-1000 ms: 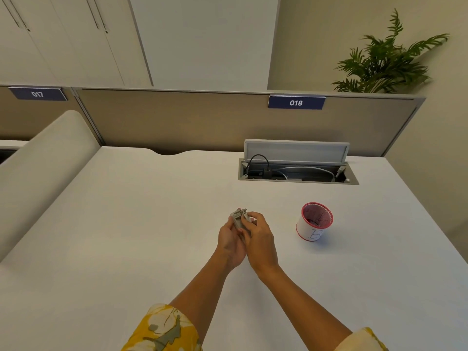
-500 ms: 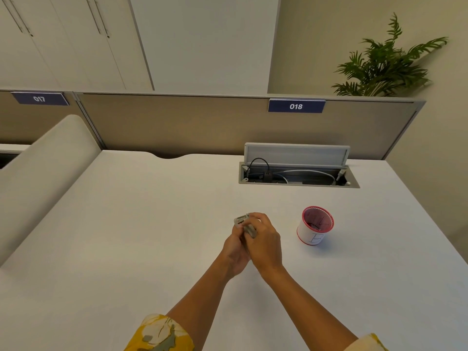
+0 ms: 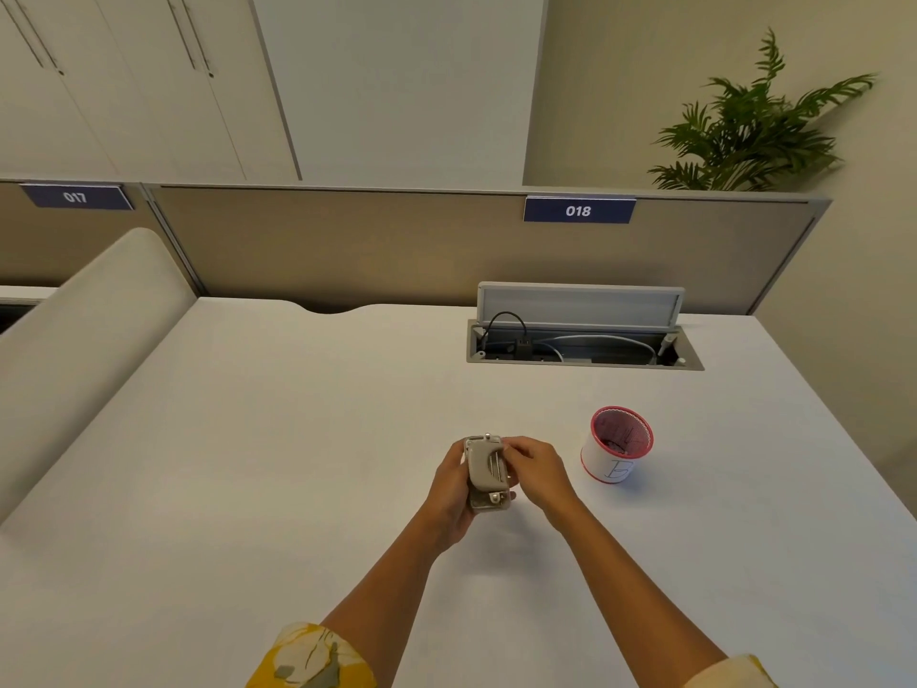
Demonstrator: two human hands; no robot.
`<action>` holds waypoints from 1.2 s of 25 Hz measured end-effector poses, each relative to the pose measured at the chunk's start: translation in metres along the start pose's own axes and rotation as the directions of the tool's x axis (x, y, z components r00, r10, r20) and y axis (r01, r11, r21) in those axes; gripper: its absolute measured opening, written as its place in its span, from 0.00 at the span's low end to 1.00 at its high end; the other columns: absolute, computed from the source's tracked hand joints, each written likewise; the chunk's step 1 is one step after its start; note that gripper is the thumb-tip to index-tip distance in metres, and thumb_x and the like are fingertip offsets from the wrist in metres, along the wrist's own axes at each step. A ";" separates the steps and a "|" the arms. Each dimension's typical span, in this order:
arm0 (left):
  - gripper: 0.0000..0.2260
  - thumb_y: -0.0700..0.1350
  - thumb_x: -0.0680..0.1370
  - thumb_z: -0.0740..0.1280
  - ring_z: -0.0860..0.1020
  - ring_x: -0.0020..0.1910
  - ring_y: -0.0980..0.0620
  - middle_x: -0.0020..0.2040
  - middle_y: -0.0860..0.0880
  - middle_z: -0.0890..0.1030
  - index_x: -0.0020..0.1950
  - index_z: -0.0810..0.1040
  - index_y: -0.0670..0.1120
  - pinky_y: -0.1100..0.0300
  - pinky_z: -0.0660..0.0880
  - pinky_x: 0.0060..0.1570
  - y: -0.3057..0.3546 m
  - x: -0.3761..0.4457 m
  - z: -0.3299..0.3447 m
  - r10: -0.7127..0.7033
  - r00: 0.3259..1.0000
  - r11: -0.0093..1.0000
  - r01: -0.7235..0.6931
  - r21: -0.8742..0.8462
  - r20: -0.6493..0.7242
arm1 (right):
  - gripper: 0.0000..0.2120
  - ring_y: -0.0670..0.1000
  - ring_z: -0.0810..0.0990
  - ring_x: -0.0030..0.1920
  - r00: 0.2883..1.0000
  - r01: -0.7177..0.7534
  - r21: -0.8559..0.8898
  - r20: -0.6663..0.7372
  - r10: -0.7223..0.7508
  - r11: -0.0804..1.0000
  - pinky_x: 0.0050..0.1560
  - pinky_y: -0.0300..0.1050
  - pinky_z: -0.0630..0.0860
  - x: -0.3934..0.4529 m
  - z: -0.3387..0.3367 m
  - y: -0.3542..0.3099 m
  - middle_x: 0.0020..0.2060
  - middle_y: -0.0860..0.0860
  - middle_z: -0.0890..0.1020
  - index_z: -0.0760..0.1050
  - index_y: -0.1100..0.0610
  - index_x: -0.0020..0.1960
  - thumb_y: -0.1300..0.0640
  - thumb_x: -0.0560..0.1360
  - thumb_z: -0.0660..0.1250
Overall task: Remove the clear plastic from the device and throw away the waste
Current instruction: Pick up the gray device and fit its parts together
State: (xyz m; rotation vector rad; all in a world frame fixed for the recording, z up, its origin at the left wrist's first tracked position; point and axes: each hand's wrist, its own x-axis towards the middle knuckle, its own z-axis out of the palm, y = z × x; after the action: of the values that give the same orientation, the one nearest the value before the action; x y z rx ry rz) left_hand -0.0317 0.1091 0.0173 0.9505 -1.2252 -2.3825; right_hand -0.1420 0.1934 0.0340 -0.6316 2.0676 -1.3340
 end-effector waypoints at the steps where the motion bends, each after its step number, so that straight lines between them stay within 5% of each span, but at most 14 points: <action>1: 0.13 0.50 0.81 0.62 0.85 0.53 0.37 0.59 0.37 0.83 0.63 0.78 0.47 0.41 0.82 0.51 0.001 0.000 0.000 0.006 1.000 1.000 -0.006 0.017 0.008 | 0.09 0.48 0.82 0.45 1.000 -0.002 0.026 0.021 0.002 1.000 0.38 0.32 0.76 0.000 -0.001 0.000 0.47 0.48 0.85 0.82 0.50 0.53 0.55 0.80 0.63; 5: 0.10 0.44 0.81 0.66 0.84 0.52 0.35 0.56 0.35 0.83 0.62 0.78 0.47 0.48 0.82 0.42 0.008 -0.001 -0.001 0.014 1.000 0.999 -0.015 0.037 0.027 | 0.09 0.50 0.82 0.50 1.000 0.002 0.068 0.009 -0.003 0.998 0.51 0.43 0.81 0.001 -0.001 0.001 0.49 0.49 0.84 0.81 0.53 0.56 0.54 0.79 0.65; 10: 0.10 0.40 0.81 0.65 0.83 0.52 0.32 0.53 0.35 0.84 0.58 0.81 0.50 0.49 0.83 0.41 0.011 0.001 -0.002 0.005 1.000 0.999 -0.006 0.040 0.030 | 0.07 0.47 0.81 0.45 0.997 0.007 0.019 -0.081 -0.005 1.000 0.38 0.34 0.77 0.001 -0.001 -0.003 0.47 0.48 0.84 0.82 0.52 0.52 0.58 0.77 0.66; 13: 0.10 0.39 0.81 0.64 0.82 0.55 0.30 0.55 0.35 0.84 0.59 0.81 0.49 0.46 0.83 0.44 0.012 0.002 -0.003 0.006 1.000 0.999 -0.006 0.033 0.019 | 0.08 0.49 0.81 0.49 0.993 0.020 0.008 -0.118 -0.019 1.000 0.45 0.37 0.77 -0.001 0.000 -0.003 0.48 0.49 0.85 0.83 0.53 0.54 0.57 0.76 0.68; 18: 0.11 0.36 0.79 0.67 0.83 0.48 0.42 0.54 0.40 0.84 0.60 0.79 0.46 0.50 0.82 0.39 0.004 0.002 0.009 0.049 0.979 0.990 -0.073 -0.118 -0.199 | 0.11 0.48 0.81 0.53 0.997 0.005 0.128 -0.072 0.004 0.992 0.56 0.45 0.79 -0.006 0.008 -0.004 0.52 0.48 0.85 0.82 0.52 0.58 0.55 0.76 0.69; 23: 0.12 0.32 0.81 0.60 0.79 0.52 0.40 0.56 0.38 0.80 0.61 0.75 0.44 0.51 0.81 0.43 0.007 0.005 -0.001 0.083 0.940 0.970 -0.153 -0.191 -0.332 | 0.07 0.51 0.85 0.48 0.956 -0.288 0.424 0.083 0.280 0.859 0.43 0.41 0.82 -0.011 0.009 0.008 0.50 0.54 0.85 0.82 0.58 0.53 0.59 0.77 0.68; 26: 0.11 0.30 0.81 0.60 0.79 0.52 0.38 0.55 0.37 0.80 0.56 0.74 0.44 0.47 0.80 0.48 0.007 0.006 -0.004 0.067 0.935 0.959 -0.157 -0.237 -0.348 | 0.08 0.49 0.86 0.46 0.960 -0.274 0.486 0.094 0.262 0.830 0.42 0.37 0.82 -0.015 0.011 0.012 0.46 0.53 0.86 0.83 0.56 0.48 0.64 0.77 0.66; 30: 0.14 0.29 0.77 0.65 0.83 0.48 0.40 0.54 0.36 0.82 0.57 0.76 0.45 0.50 0.83 0.41 0.005 0.005 -0.009 0.057 0.954 0.964 -0.129 -0.232 -0.294 | 0.08 0.51 0.86 0.44 0.956 -0.281 0.473 0.056 0.289 0.835 0.42 0.40 0.83 -0.012 0.009 0.009 0.44 0.53 0.86 0.83 0.60 0.50 0.67 0.76 0.67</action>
State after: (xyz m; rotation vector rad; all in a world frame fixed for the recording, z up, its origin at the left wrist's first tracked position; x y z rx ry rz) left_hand -0.0291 0.0978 0.0155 1.0813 -0.8236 -2.1664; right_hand -0.1277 0.1988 0.0251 -0.0875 1.6603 -1.5853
